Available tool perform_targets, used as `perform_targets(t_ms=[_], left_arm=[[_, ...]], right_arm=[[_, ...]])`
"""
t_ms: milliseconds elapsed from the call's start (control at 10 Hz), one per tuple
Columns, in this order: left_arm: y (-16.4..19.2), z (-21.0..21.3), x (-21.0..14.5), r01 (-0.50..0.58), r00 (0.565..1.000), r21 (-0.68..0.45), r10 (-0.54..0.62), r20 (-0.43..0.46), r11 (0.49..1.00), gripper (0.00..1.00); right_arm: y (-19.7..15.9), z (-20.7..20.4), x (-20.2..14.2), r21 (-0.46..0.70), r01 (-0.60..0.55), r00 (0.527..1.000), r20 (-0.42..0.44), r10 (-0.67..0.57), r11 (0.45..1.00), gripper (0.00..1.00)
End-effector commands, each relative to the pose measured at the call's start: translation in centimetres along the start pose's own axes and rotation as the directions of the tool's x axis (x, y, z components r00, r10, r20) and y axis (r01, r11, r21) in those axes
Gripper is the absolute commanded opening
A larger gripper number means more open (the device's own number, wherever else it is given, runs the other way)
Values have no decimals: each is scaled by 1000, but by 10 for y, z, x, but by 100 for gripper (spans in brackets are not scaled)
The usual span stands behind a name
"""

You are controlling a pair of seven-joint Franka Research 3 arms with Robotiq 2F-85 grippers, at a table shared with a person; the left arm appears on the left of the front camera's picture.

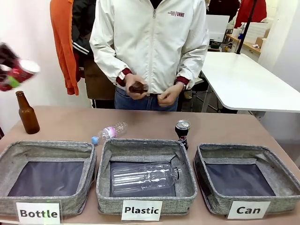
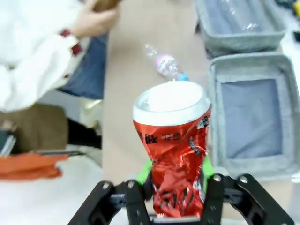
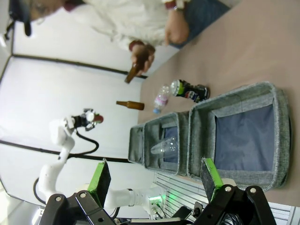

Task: Sort the can waste into the basket.
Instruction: Pick up the can waste from the table and place it in the right Fabric basket.

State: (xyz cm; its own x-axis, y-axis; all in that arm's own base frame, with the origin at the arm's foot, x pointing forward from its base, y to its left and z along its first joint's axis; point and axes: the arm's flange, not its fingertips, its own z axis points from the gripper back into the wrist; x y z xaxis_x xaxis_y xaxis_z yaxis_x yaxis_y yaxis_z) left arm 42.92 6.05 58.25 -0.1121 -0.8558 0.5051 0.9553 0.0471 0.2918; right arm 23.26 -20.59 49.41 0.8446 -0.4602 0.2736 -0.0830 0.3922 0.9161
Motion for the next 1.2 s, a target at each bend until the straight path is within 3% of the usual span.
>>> perform_targets(t_ms=[0, 100, 300, 500, 700, 800, 1100], left_arm=[[-25, 50, -40, -131, 991, 88, 132, -12, 988, 25], [-39, 79, -70, -218, 976, 114, 214, 47, 969, 25], [-74, 100, -125, -334, 942, 201, 332, 43, 921, 25], [-96, 101, -171, -455, 891, 239, 439, 118, 858, 25], [-104, 87, -199, -562, 824, 208, 519, 229, 801, 25], [-101, 78, -207, -558, 822, 194, 503, 269, 807, 25], [-89, 69, -215, -556, 824, 182, 509, 250, 811, 25]], right_arm=[[1, 0, 2, 25, -26, 1000, 10, 25, 999, 100], [1, 0, 2, 25, -26, 1000, 10, 25, 999, 100], [1, 0, 2, 25, -26, 1000, 10, 25, 999, 100], [1, 0, 2, 25, -26, 1000, 10, 25, 999, 100], [1, 0, 2, 25, -26, 1000, 10, 25, 999, 100], [1, 0, 2, 25, -26, 1000, 10, 25, 999, 100], [1, 0, 2, 25, -26, 1000, 10, 25, 999, 100]])
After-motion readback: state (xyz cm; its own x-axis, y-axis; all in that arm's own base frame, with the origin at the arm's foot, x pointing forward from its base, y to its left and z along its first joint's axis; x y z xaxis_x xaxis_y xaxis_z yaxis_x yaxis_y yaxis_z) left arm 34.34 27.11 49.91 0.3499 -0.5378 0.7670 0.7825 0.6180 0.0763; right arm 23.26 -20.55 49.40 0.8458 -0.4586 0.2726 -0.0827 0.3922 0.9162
